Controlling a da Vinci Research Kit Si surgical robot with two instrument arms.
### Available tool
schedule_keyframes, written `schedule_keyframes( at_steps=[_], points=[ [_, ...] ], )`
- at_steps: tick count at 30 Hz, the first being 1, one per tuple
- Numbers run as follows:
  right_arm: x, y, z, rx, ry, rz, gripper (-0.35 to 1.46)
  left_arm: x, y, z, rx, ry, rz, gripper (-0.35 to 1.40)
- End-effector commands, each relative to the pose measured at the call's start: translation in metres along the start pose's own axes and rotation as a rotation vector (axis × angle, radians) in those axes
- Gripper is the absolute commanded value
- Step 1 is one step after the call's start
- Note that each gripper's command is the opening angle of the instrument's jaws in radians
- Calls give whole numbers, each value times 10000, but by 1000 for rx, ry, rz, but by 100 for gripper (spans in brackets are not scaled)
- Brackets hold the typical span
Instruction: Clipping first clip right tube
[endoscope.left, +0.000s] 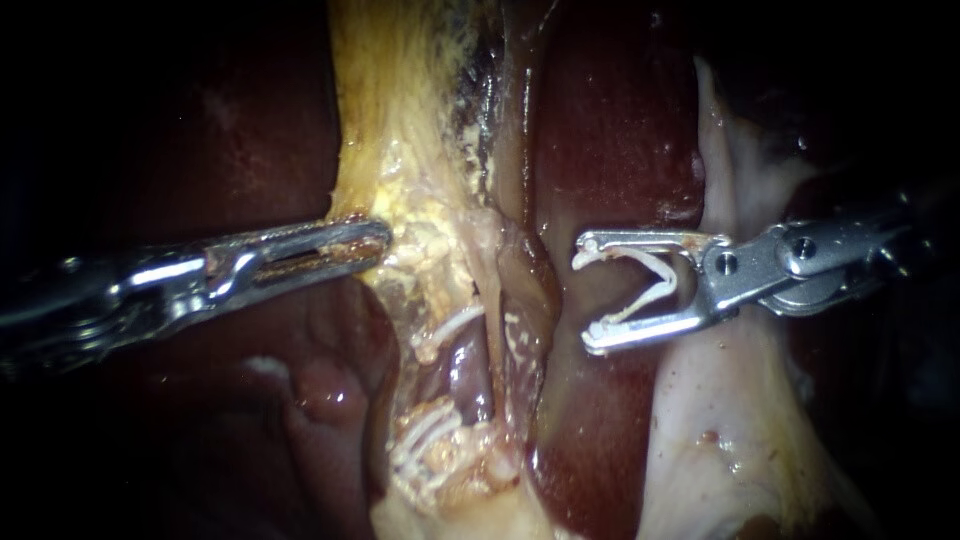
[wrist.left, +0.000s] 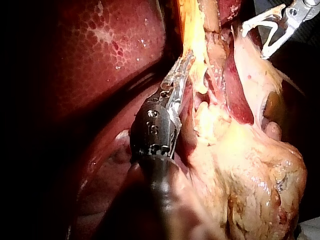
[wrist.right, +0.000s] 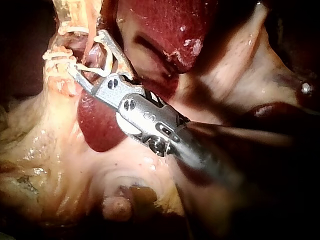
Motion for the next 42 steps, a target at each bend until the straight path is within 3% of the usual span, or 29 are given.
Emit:
schedule_keyframes(
  at_steps=[1, 7, 13, 17, 24, 26, 33, 42],
  points=[
    [1, -1, 0, 0, 0, 0, 60, 0, 0, 1, -1, 0, -1, -35],
    [0, -1, 1, 5, 1, 0, 60, -1, -1, -1, 4, 3, 0, -35],
    [-7, -4, 11, 34, 6, 12, 60, -17, 1, -31, 2, 8, -5, -35],
    [-18, -8, 28, 59, 9, 62, 60, -28, -6, -53, -4, -5, -13, -35],
    [-46, -13, 67, 125, -70, 142, 60, -35, -21, -73, -16, -15, -22, -35],
    [-54, -13, 75, 134, -74, 154, 60, -38, -23, -78, -25, -18, -30, -35],
    [-74, -11, 93, 153, -82, 189, 60, -57, -19, -98, -27, -67, -34, -35],
    [-90, -9, 116, 160, -101, 207, 59, -58, -19, -101, -33, -73, -31, -35]
  ],
)
